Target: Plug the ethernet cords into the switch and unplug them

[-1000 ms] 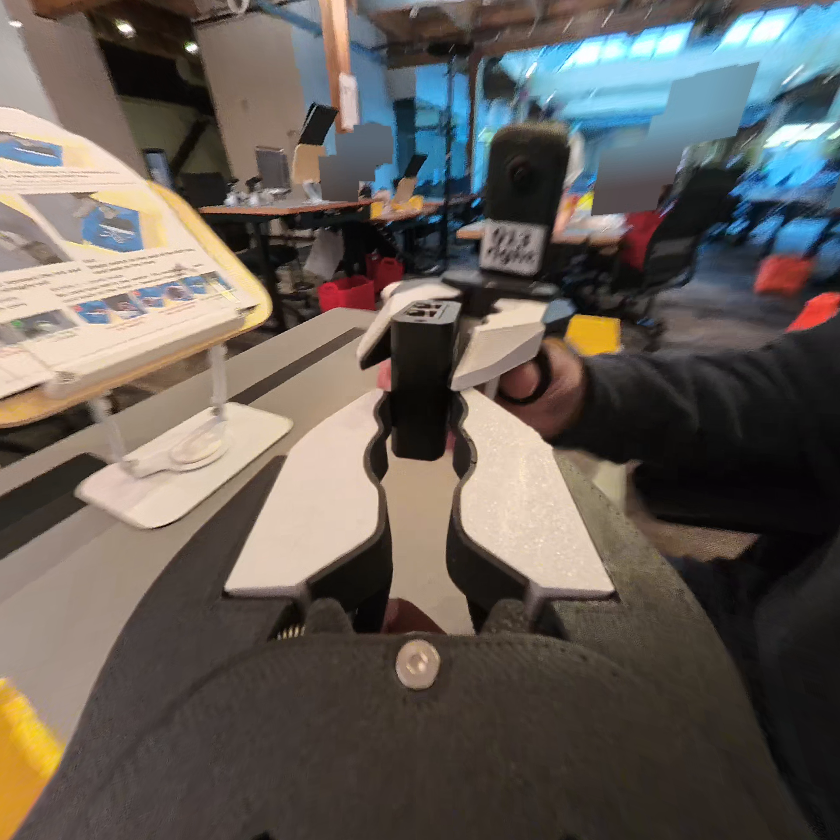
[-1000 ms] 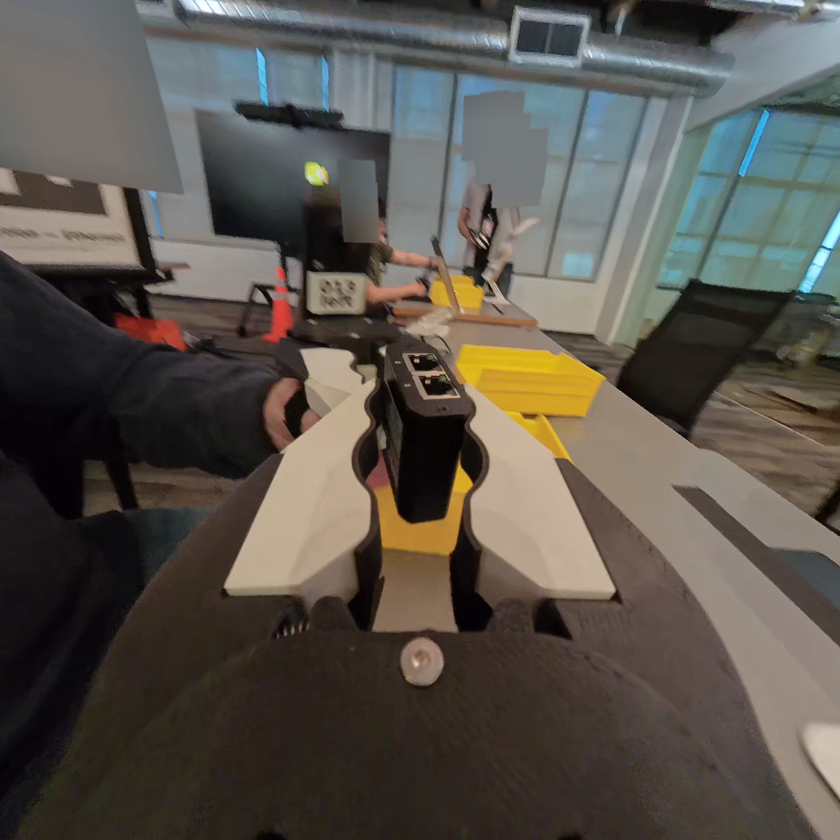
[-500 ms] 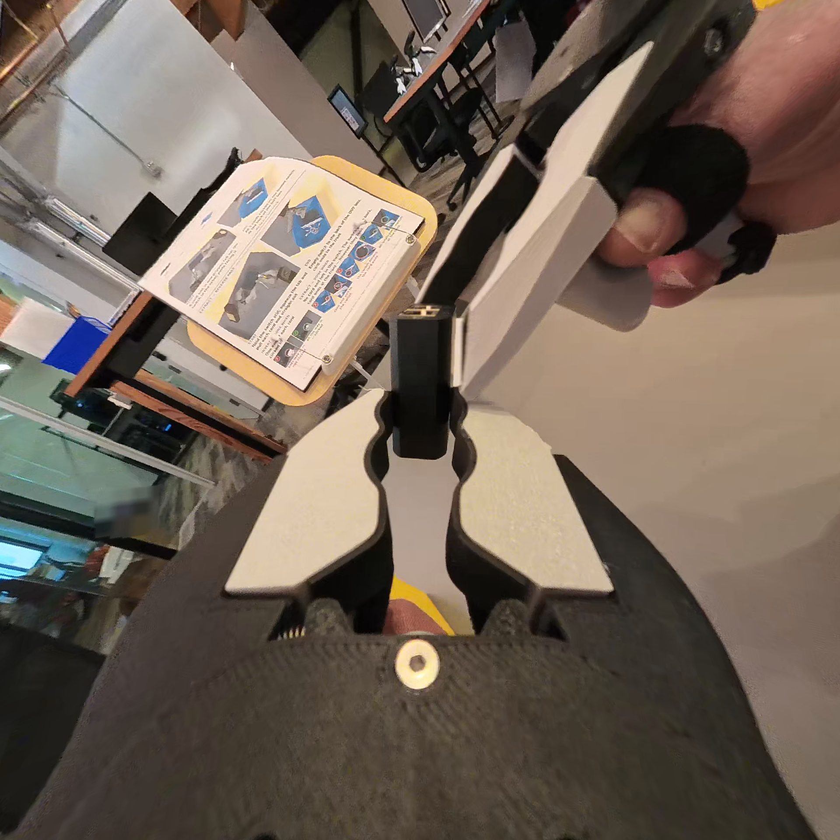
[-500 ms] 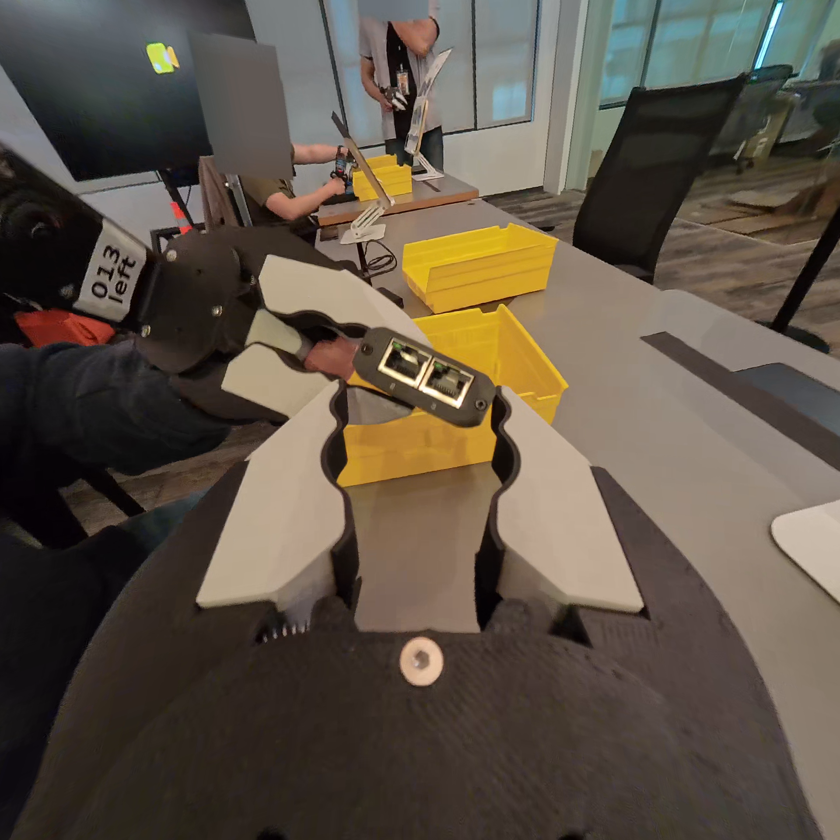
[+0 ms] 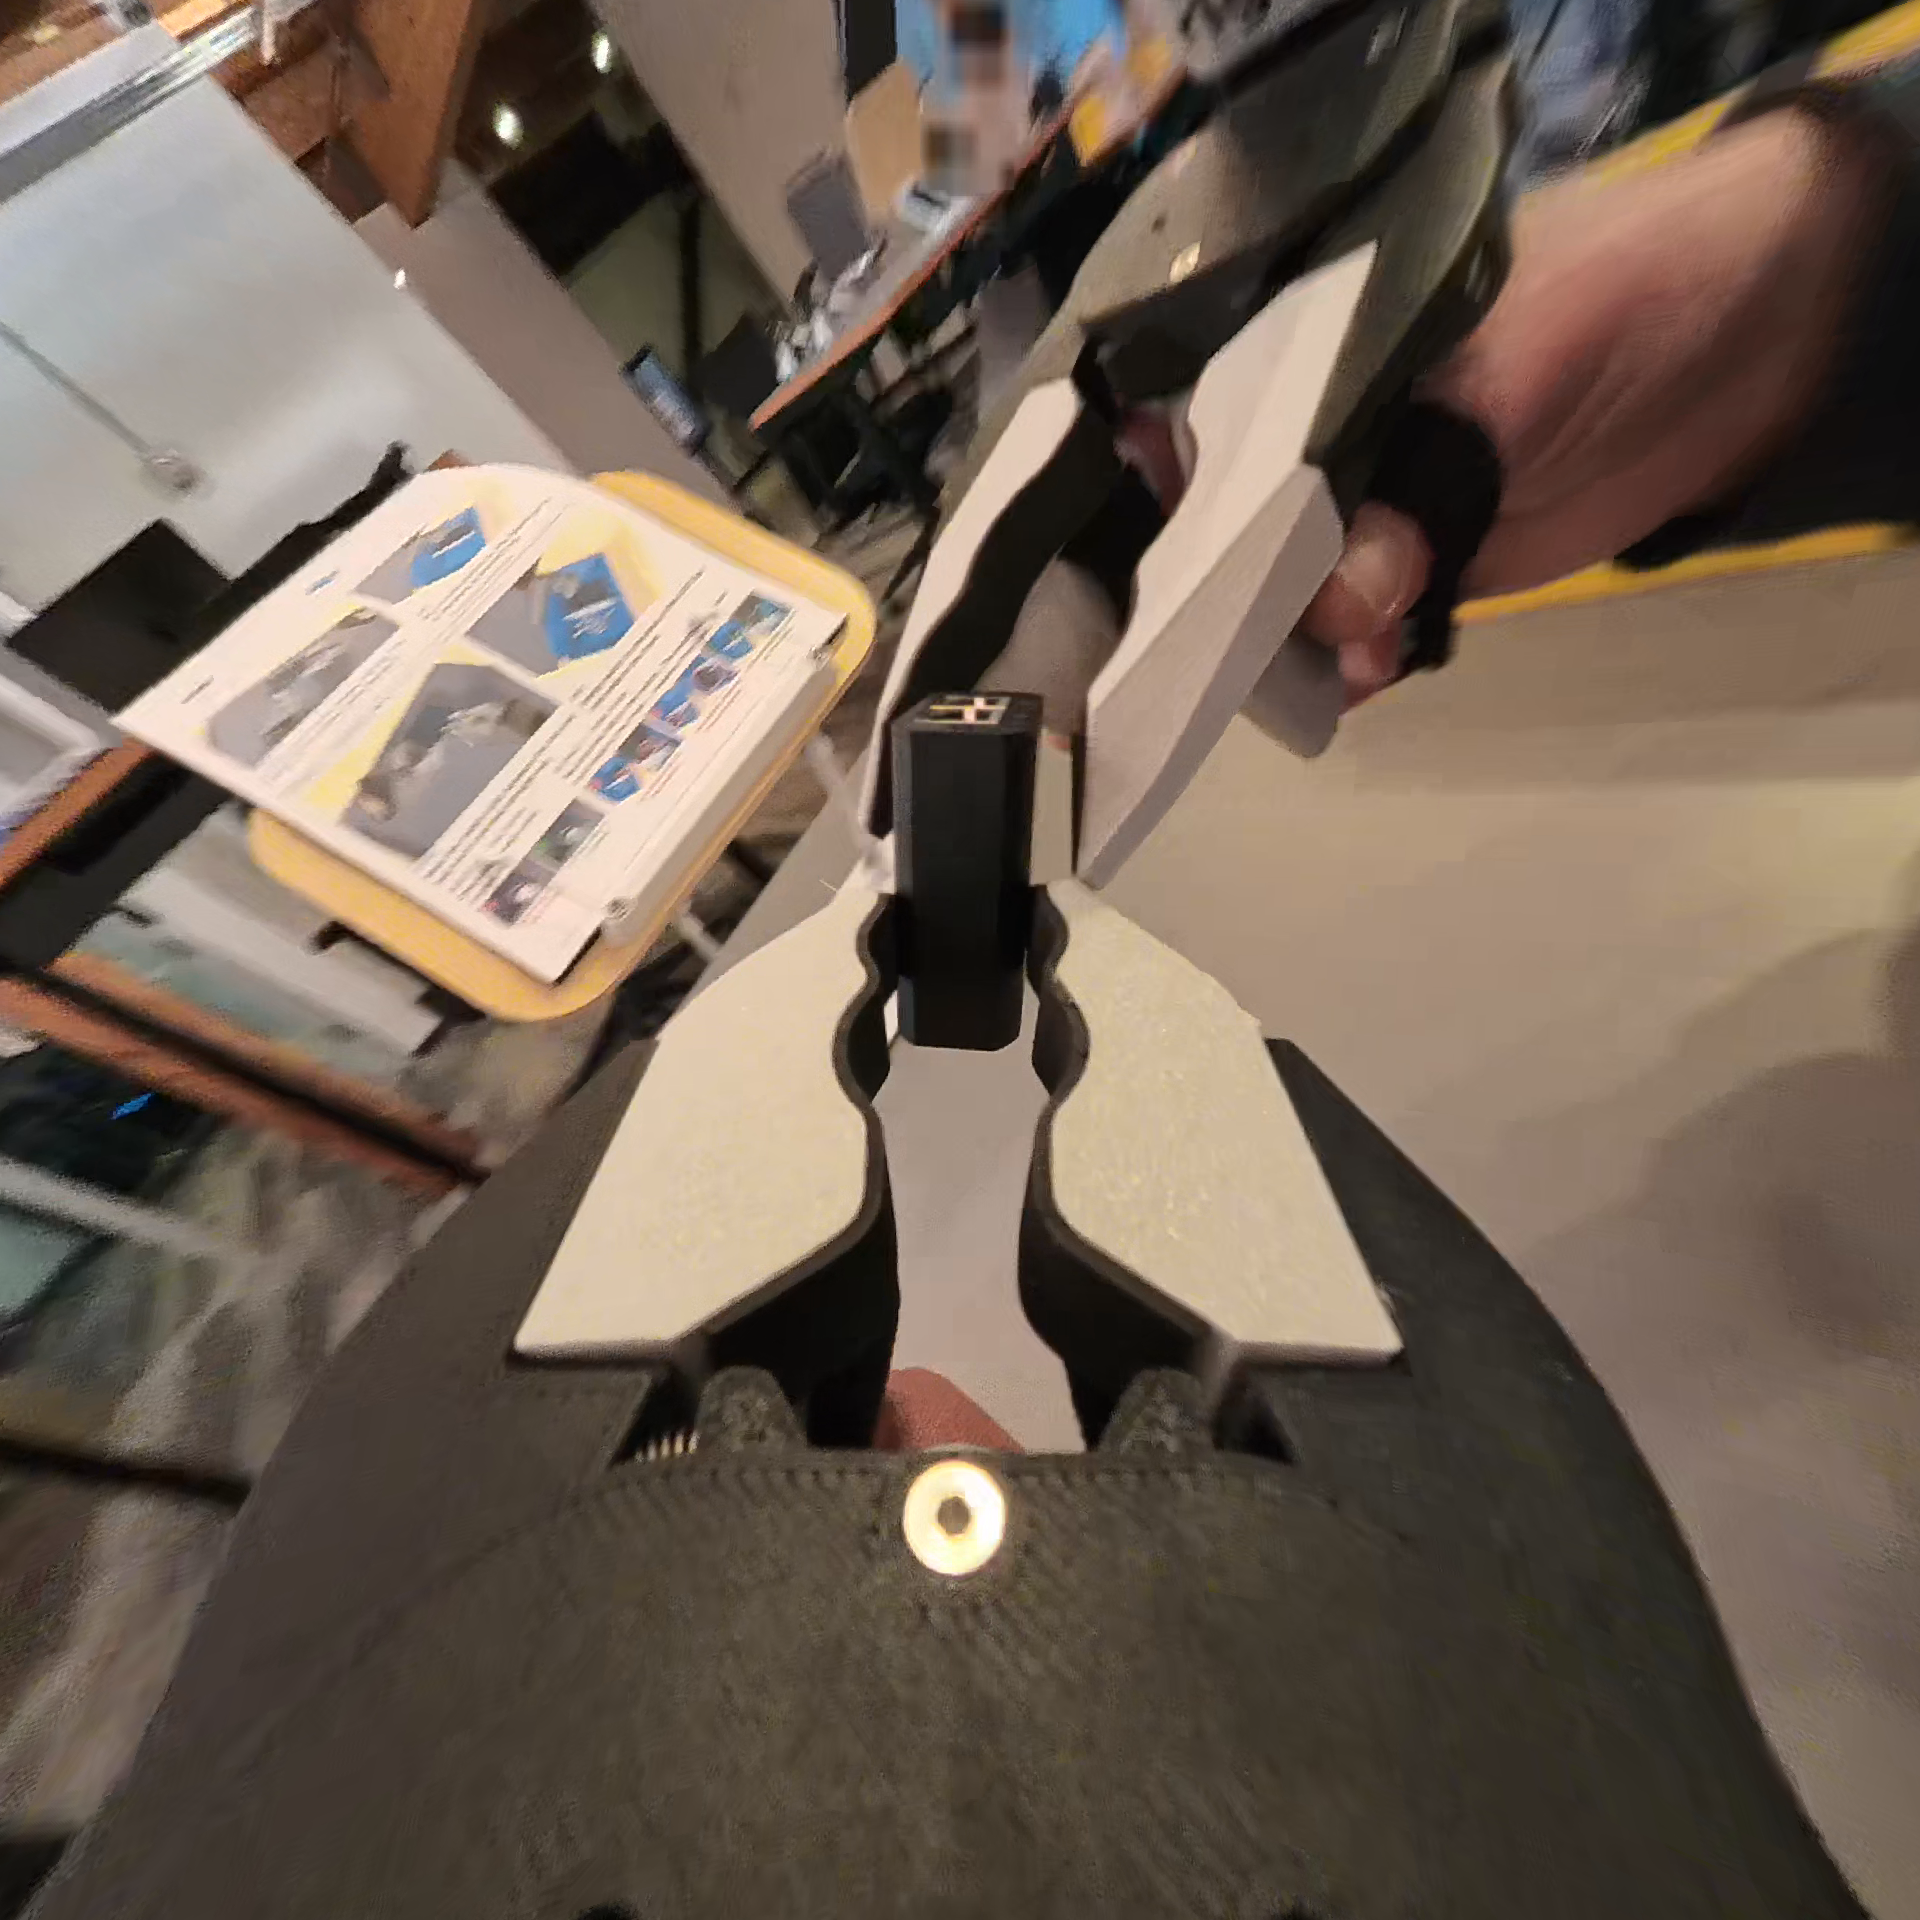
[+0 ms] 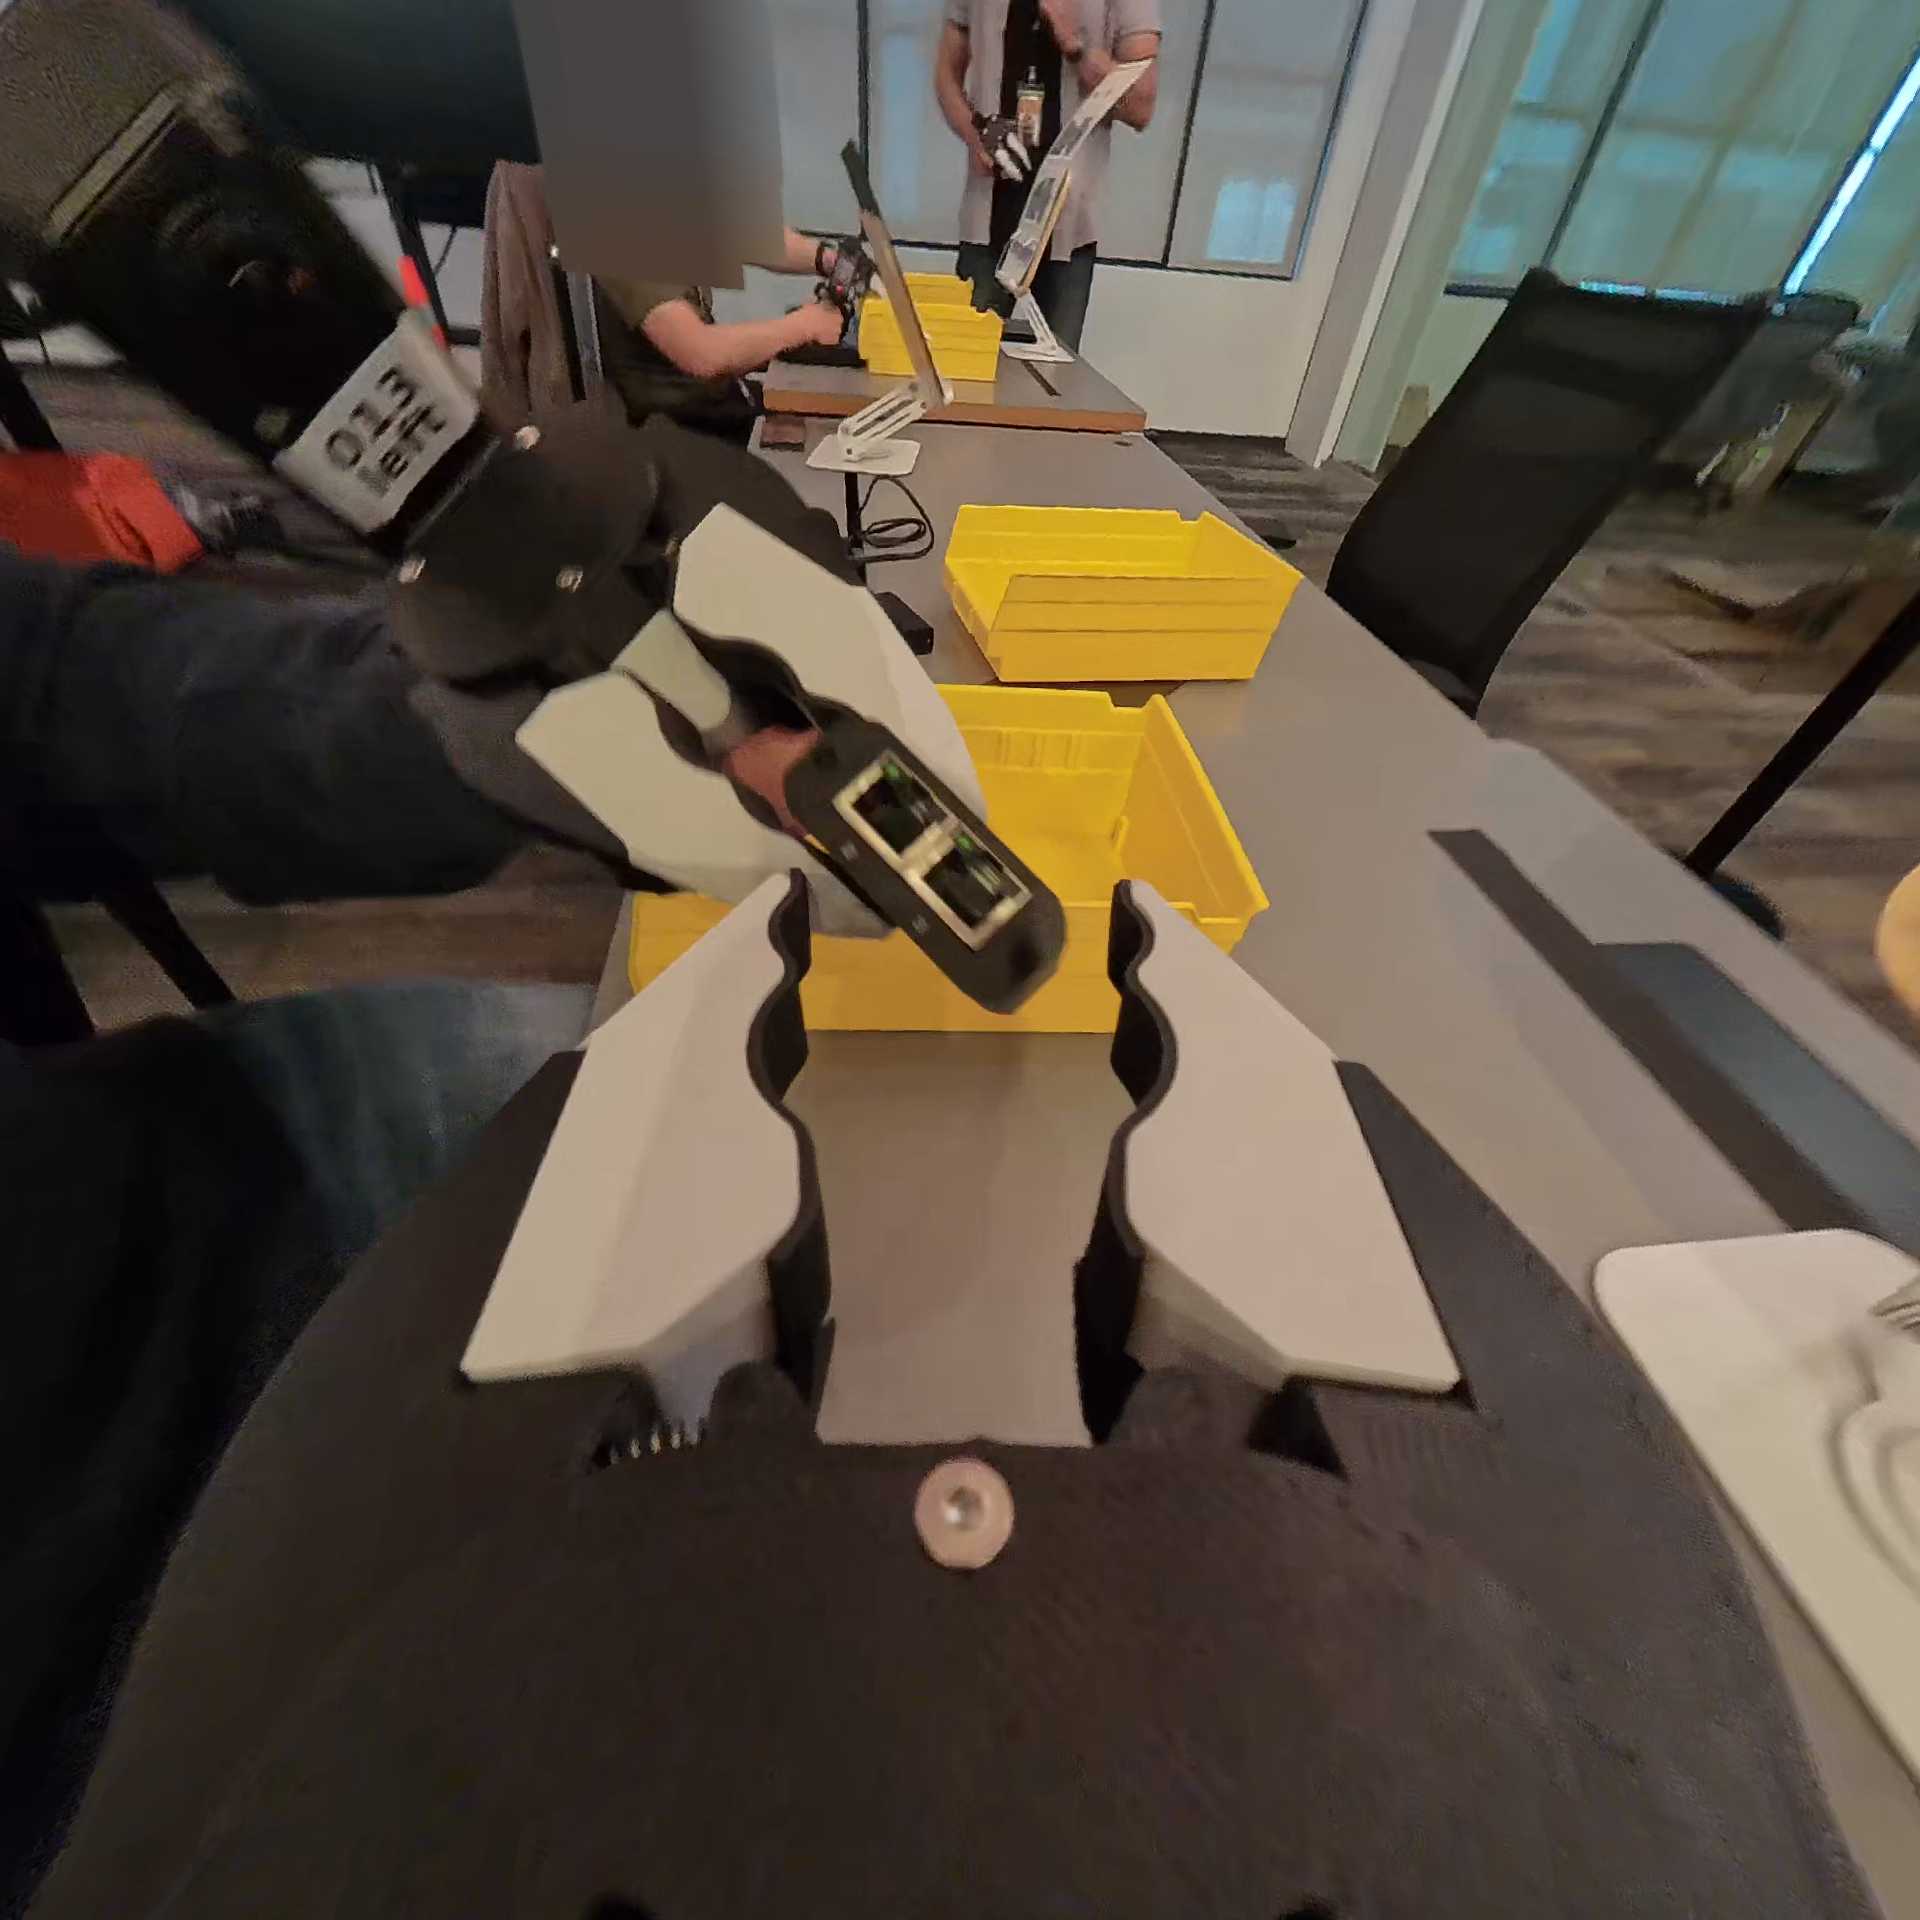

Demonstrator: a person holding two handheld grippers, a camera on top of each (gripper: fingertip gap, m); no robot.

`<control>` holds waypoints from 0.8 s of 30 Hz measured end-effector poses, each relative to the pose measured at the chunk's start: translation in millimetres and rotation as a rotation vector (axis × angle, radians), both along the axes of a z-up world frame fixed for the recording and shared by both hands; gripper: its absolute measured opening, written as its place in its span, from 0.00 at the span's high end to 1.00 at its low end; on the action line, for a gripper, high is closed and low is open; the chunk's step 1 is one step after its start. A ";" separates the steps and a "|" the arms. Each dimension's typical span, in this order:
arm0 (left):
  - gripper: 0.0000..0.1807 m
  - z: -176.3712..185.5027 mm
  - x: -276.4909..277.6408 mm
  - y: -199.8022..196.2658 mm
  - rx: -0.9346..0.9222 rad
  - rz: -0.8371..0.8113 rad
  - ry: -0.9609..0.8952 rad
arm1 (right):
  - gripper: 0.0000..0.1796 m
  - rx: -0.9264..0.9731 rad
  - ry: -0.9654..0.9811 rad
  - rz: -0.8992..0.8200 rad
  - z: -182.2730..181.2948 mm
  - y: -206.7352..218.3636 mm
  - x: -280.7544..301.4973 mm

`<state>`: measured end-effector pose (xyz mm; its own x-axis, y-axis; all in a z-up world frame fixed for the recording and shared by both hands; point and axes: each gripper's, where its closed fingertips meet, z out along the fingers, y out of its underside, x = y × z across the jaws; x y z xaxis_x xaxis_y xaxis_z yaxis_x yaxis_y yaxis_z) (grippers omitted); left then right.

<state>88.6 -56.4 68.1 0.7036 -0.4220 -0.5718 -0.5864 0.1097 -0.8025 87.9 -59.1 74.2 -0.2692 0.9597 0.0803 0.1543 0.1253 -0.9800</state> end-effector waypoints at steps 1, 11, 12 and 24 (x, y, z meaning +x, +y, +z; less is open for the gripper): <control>0.87 5.1 3.0 -3.9 -0.003 -0.049 -0.065 | 0.71 0.029 0.014 0.028 3.8 -3.1 4.0; 0.85 23.9 20.5 -21.2 -0.110 -0.278 -0.363 | 0.88 0.156 0.106 0.065 31.1 -24.8 23.7; 0.78 27.0 17.8 -19.4 -0.101 -0.251 -0.364 | 0.88 0.176 0.087 0.032 34.5 -19.9 30.2; 0.86 33.3 -44.0 -24.8 -0.090 -0.029 -0.176 | 0.88 0.612 -1.098 -0.601 -58.2 221.7 317.7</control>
<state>44.6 -81.2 101.4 0.7761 -0.4874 -0.4001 -0.4338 0.0480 -0.8998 405.6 162.6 16.0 -0.0310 0.8389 0.5434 0.9823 0.1261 -0.1386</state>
